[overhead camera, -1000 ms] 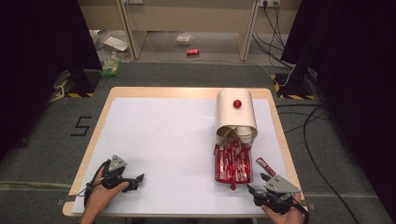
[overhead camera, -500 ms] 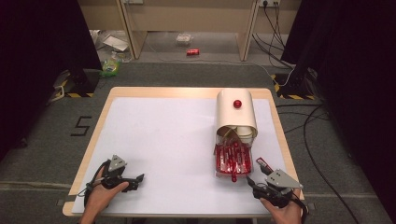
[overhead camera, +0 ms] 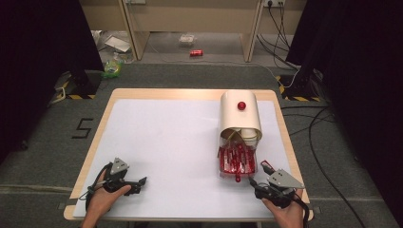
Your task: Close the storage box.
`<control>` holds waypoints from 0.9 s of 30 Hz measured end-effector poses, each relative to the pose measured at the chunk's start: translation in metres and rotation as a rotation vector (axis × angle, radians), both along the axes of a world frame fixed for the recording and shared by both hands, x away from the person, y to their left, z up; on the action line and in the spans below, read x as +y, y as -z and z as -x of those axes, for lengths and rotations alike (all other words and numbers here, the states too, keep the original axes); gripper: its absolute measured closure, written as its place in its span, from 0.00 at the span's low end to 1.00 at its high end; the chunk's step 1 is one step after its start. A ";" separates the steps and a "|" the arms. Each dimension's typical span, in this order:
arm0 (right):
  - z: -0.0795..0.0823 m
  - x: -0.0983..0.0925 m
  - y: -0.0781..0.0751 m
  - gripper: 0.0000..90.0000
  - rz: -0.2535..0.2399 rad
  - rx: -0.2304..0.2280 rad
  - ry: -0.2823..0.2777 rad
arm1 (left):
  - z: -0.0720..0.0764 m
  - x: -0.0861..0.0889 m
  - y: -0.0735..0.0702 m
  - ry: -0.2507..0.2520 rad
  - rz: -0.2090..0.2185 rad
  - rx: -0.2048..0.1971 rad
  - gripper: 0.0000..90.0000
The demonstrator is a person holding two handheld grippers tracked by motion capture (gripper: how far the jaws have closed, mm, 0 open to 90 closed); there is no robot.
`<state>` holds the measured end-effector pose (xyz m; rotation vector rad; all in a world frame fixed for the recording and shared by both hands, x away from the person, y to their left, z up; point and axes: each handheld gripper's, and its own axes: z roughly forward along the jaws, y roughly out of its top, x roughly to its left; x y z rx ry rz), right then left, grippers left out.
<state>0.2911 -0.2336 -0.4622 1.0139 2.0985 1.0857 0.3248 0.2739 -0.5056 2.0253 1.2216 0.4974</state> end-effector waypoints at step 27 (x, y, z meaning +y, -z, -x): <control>-0.016 0.008 0.001 0.36 -0.026 0.008 0.023 | 0.000 0.000 0.000 0.000 0.000 0.000 0.05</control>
